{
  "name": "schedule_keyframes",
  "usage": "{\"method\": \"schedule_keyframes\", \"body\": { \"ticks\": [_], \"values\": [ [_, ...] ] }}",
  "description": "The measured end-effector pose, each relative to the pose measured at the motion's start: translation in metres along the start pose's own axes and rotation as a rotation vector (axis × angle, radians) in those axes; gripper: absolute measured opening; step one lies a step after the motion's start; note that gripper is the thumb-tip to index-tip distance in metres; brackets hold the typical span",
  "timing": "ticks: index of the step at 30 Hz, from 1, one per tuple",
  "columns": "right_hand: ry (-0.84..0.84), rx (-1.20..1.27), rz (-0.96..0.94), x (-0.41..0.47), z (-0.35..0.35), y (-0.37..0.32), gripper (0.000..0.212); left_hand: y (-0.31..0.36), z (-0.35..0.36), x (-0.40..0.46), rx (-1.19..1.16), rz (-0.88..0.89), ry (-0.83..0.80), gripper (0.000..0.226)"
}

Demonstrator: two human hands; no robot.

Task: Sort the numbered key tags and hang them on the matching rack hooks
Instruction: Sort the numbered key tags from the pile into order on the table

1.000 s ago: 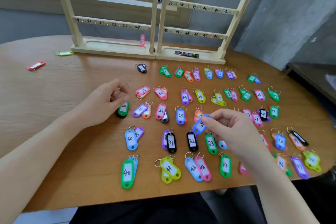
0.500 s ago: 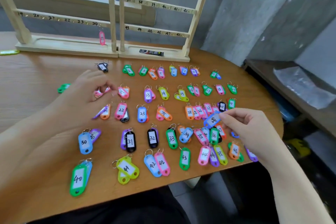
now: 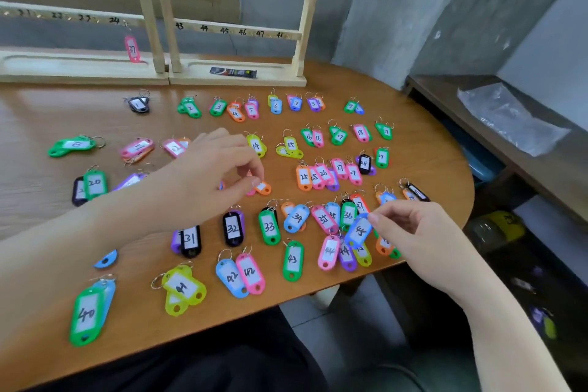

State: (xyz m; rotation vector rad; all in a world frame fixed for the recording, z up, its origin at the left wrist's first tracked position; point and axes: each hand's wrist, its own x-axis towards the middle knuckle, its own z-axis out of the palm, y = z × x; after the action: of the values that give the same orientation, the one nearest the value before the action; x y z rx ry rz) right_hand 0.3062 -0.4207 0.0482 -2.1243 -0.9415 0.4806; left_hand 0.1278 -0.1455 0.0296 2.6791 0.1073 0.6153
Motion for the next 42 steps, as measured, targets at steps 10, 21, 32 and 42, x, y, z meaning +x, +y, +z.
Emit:
{"method": "schedule_keyframes", "body": {
  "ticks": [10,21,32,42],
  "values": [
    [-0.064,-0.105,-0.036,-0.005,-0.005,0.006,0.021,0.009,0.019,0.009,-0.005,-0.003,-0.074,0.007],
    [-0.001,-0.222,-0.035,0.003,-0.002,0.012,0.017,0.001,0.015,0.006,-0.026,-0.028,-0.068,0.019],
    [0.098,-0.275,-0.089,0.005,0.002,0.004,0.016,-0.003,0.011,-0.007,-0.066,-0.055,-0.015,0.006],
    [0.03,-0.278,-0.29,0.052,0.045,-0.073,0.016,-0.021,-0.027,-0.034,0.023,-0.108,0.046,0.014]
  ]
}}
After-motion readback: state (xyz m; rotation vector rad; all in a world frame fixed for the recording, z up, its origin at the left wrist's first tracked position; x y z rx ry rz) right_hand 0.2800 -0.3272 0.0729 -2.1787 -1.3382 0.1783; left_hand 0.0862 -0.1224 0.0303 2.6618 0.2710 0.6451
